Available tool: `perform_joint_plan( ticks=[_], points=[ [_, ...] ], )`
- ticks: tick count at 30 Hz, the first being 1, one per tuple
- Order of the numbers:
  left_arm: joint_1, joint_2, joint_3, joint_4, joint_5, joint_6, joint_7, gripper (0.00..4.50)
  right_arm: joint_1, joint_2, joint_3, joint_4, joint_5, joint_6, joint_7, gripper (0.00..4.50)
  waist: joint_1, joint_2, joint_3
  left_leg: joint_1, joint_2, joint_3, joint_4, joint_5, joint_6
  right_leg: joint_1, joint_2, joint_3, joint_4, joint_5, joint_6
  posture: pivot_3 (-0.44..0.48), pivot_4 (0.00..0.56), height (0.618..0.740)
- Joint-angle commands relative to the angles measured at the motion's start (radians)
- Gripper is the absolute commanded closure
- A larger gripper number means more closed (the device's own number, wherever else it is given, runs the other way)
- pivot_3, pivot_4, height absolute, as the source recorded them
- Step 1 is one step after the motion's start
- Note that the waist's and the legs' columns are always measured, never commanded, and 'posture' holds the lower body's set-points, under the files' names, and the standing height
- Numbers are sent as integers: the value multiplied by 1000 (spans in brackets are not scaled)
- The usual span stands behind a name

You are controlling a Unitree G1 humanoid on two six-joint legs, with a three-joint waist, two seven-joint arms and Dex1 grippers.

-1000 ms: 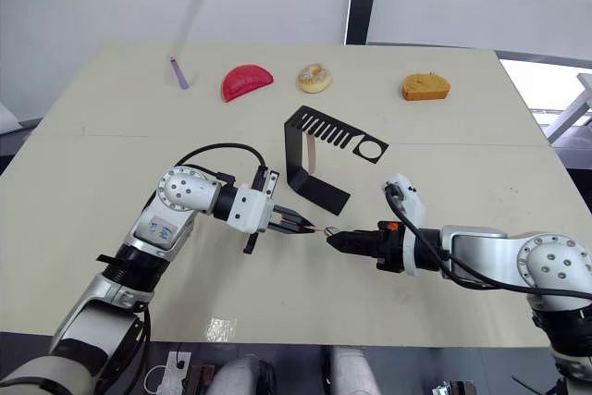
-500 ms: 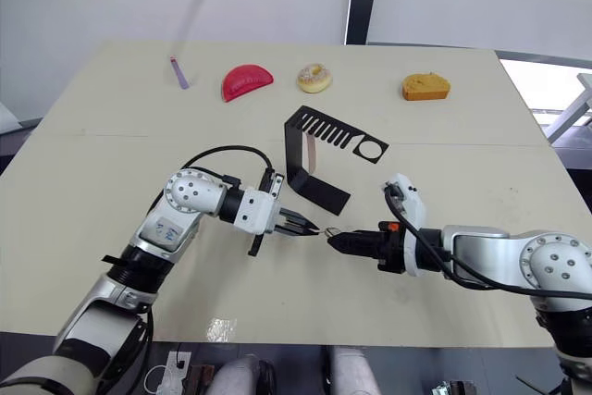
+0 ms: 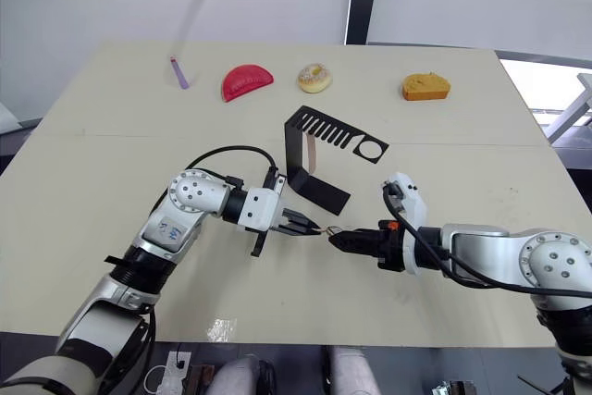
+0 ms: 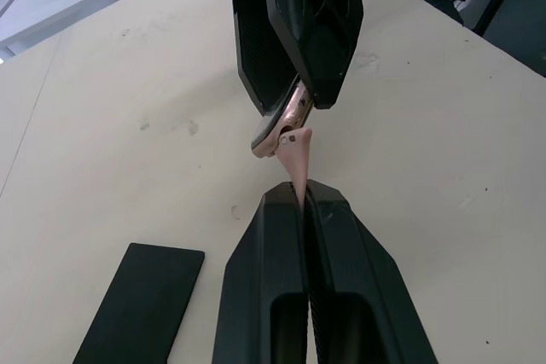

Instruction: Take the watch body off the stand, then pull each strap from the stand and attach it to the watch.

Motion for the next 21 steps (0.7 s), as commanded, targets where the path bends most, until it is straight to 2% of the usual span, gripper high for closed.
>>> perform_joint_plan(
  ticks=[1,21],
  points=[
    [-20,-20,-13,-51,4,4,22,4500,-22,-8,2,-53,26,-11,5,2992,0,0,0,0,0,0,0,0,0,0,0,0,0,0,0,0,150,737],
    [-28,-47,-20,-54,25,22,43,4500,-31,-11,19,-66,-9,-2,8,2992,0,0,0,0,0,0,0,0,0,0,0,0,0,0,0,0,150,737]
  ],
)
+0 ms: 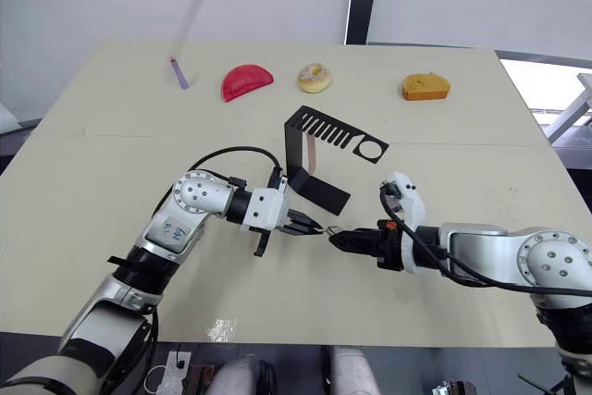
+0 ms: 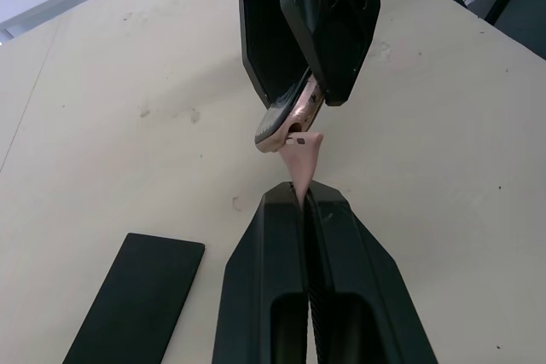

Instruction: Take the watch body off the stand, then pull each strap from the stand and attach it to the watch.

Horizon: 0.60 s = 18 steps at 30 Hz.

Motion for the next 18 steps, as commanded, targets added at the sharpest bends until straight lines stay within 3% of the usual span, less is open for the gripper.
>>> perform_joint_plan(
  ticks=[1,18],
  points=[
    [-27,-31,-16,-54,-7,-6,20,4500,-17,-4,7,-58,12,0,15,2992,0,0,0,0,0,0,0,0,0,0,0,0,0,0,0,0,150,737],
    [-34,-60,-21,-44,14,6,44,4500,-33,14,12,-72,-30,-4,22,2992,0,0,0,0,0,0,0,0,0,0,0,0,0,0,0,0,150,737]
  ],
)
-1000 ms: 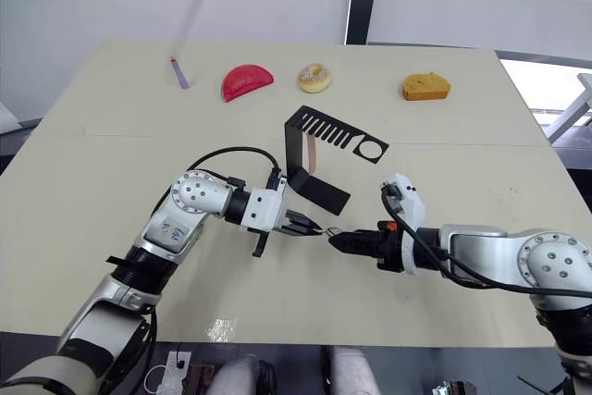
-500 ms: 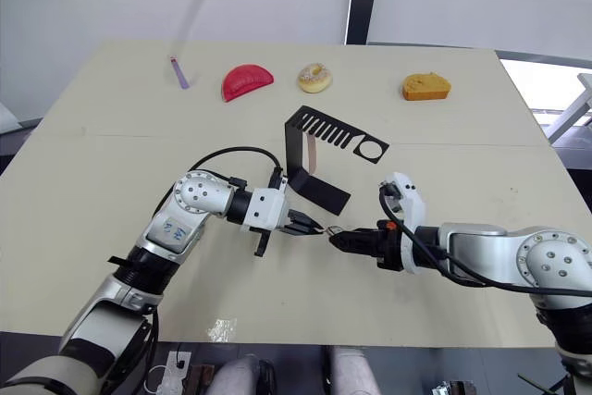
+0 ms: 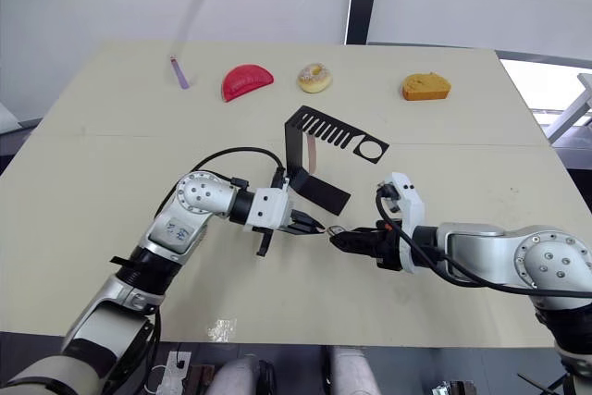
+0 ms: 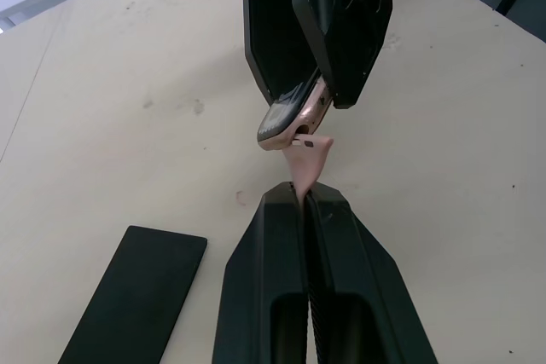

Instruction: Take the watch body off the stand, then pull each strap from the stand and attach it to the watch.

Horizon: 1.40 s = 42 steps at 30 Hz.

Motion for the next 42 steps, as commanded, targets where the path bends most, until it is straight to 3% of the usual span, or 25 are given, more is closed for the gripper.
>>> perform_joint_plan(
  ticks=[1,42],
  points=[
    [-34,-45,-19,-45,-14,-13,25,4500,-26,13,6,-55,18,-4,21,2992,0,0,0,0,0,0,0,0,0,0,0,0,0,0,0,0,150,737],
    [-30,-81,-28,-83,-1,30,35,4500,-34,12,12,-76,-29,6,10,2992,0,0,0,0,0,0,0,0,0,0,0,0,0,0,0,0,150,737]
  ],
)
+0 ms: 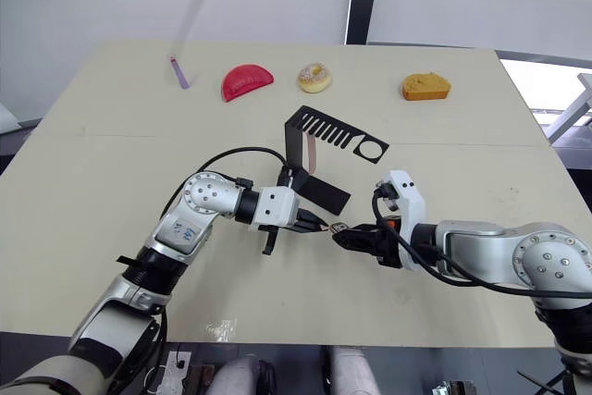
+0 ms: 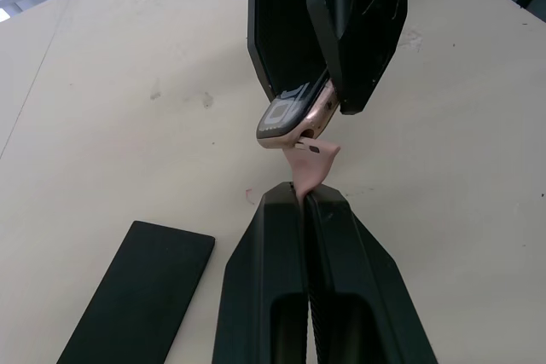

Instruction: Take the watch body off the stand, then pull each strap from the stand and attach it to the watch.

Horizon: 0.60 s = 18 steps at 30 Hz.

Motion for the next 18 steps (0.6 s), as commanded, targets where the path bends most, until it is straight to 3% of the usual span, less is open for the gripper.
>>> perform_joint_plan(
  ticks=[1,18],
  points=[
    [-26,-51,-30,-88,-32,-10,15,4500,-21,14,13,-52,30,2,16,2992,0,0,0,0,0,0,0,0,0,0,0,0,0,0,0,0,150,737],
    [-32,-68,-40,-75,-3,10,54,4500,-24,21,10,-41,2,20,39,2992,0,0,0,0,0,0,0,0,0,0,0,0,0,0,0,0,150,737]
  ],
)
